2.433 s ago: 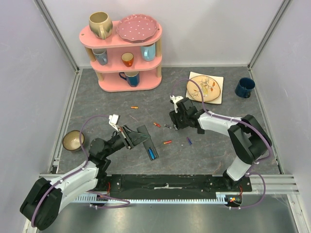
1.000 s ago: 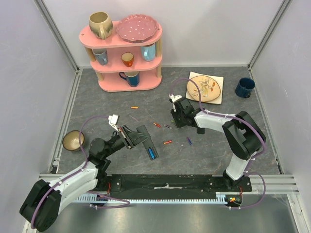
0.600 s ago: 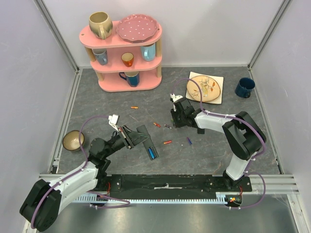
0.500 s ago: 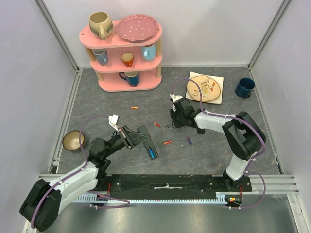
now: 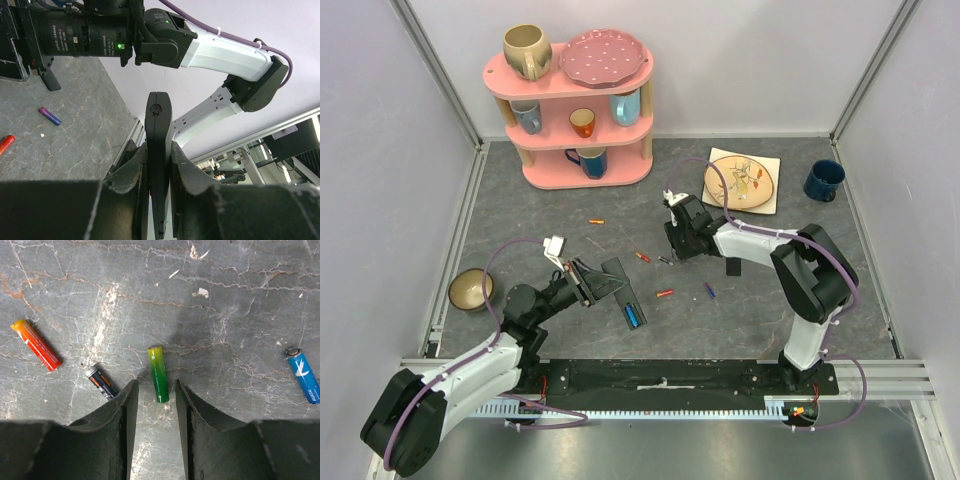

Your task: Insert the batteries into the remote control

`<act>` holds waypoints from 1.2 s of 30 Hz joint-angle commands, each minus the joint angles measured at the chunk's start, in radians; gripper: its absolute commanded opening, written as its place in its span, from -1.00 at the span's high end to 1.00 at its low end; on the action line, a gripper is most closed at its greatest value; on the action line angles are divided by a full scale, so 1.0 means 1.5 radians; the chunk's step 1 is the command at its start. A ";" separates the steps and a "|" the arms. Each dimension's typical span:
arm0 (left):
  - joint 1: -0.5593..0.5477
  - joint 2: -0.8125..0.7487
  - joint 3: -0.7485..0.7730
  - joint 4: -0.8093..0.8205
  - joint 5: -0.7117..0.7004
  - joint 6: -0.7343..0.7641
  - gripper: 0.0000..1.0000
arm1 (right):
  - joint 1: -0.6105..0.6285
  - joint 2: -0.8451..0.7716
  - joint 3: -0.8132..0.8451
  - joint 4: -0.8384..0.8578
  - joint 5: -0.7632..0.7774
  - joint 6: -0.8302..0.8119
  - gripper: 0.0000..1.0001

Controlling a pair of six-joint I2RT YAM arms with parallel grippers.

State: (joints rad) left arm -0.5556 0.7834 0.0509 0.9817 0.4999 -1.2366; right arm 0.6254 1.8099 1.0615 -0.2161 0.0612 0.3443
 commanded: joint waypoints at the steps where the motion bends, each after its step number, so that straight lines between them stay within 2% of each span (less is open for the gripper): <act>1: 0.003 -0.002 -0.034 0.028 -0.005 0.019 0.96 | 0.000 0.020 0.040 -0.027 0.015 -0.028 0.15; 12: 0.003 0.002 -0.045 0.027 -0.006 0.021 0.96 | 0.001 0.028 0.031 -0.045 0.023 -0.044 0.31; 18: 0.003 0.013 -0.040 0.030 -0.002 0.022 0.96 | 0.001 0.014 0.013 -0.047 0.028 -0.038 0.52; 20: 0.003 0.021 -0.037 0.031 -0.001 0.023 0.96 | 0.001 0.010 0.007 -0.058 0.030 -0.036 0.71; 22: 0.003 0.029 -0.036 0.035 0.004 0.025 0.96 | 0.001 0.007 0.003 -0.069 0.042 -0.030 1.00; 28: 0.003 0.081 -0.011 0.077 0.015 0.022 0.96 | 0.000 -0.046 -0.031 -0.103 0.105 0.010 1.00; 32: 0.002 0.120 -0.004 0.116 0.021 0.012 0.96 | 0.000 -0.113 -0.062 -0.110 0.094 0.025 1.00; 36: 0.002 0.155 0.007 0.150 0.025 0.004 0.96 | 0.000 -0.133 -0.067 -0.127 0.085 0.025 1.00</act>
State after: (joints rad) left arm -0.5556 0.9794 0.0509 1.0790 0.5129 -1.2369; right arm 0.6254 1.6691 0.9665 -0.3767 0.1791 0.3614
